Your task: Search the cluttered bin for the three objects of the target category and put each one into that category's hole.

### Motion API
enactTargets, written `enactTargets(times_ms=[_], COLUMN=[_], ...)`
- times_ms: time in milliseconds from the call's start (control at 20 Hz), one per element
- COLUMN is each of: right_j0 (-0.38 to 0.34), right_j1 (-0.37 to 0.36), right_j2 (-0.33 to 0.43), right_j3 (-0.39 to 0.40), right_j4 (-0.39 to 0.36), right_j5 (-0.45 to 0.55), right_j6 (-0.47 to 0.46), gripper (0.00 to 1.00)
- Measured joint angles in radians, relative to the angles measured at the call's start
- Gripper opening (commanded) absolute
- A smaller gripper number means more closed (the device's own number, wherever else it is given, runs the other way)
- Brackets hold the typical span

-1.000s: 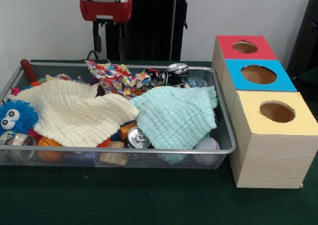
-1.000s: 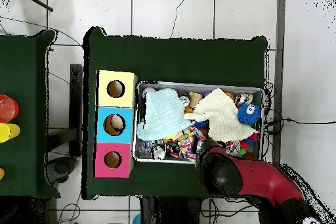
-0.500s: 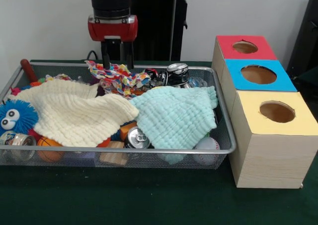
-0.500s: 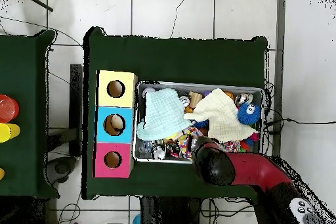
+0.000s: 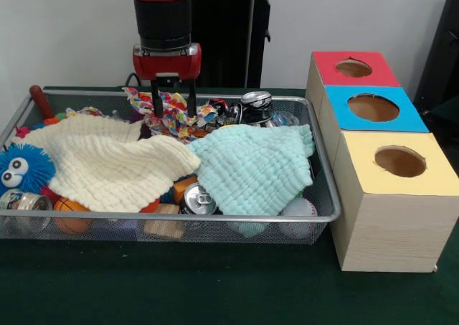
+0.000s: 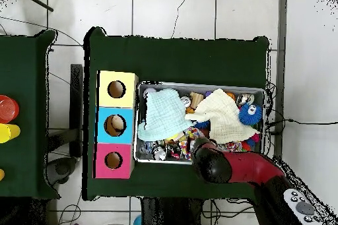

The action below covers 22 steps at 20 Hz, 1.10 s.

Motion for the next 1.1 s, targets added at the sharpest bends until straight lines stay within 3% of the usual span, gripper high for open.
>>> enactTargets(times_ms=[450, 1100], right_j0=[0.018, 0.019], right_j1=[0.061, 0.086], right_j2=[-0.022, -0.022], right_j3=[-0.042, -0.059], right_j4=[-0.007, -0.007], right_j5=[0.003, 0.104], right_j6=[0.000, 0.000], gripper=[1.00, 1.00])
